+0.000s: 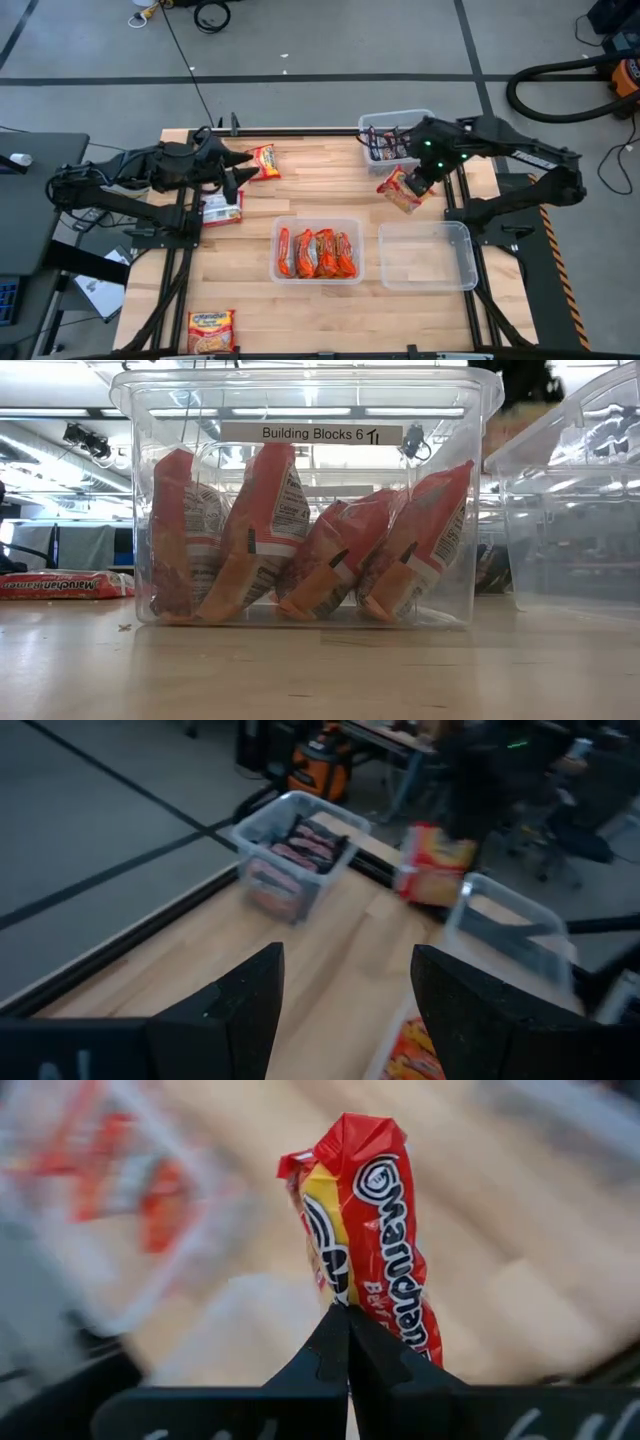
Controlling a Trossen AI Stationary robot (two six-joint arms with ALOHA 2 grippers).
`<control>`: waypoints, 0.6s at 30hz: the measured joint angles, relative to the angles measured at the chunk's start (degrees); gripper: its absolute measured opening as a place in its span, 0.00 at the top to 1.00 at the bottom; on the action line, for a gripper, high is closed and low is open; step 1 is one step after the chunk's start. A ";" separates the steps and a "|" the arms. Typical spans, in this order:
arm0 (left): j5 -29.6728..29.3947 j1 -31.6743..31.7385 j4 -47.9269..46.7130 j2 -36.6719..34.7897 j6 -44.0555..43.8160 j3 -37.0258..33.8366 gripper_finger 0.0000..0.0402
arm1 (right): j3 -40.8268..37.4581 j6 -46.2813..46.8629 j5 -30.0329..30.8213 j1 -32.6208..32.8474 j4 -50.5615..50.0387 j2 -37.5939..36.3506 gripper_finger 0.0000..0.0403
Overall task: Sort Maruchan noodles
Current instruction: Put the red noodle pack into the bottom right transparent bin
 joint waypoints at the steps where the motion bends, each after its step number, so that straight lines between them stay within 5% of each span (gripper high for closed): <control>1: -0.78 0.01 -0.10 0.19 -0.26 -0.01 0.45 | 0.99 2.78 -0.97 1.71 -0.06 -0.36 1.00; 7: -2.85 0.01 0.44 3.01 1.42 -0.02 0.45 | 2.48 22.71 -1.91 15.27 -0.68 -1.60 1.00; 14: -3.47 0.07 3.16 6.39 11.11 -0.04 0.45 | 2.48 49.74 4.41 31.47 -4.79 0.37 1.00; 18: -3.32 1.13 3.08 6.80 15.60 0.00 0.45 | 2.45 57.10 6.32 36.13 -5.01 2.47 0.99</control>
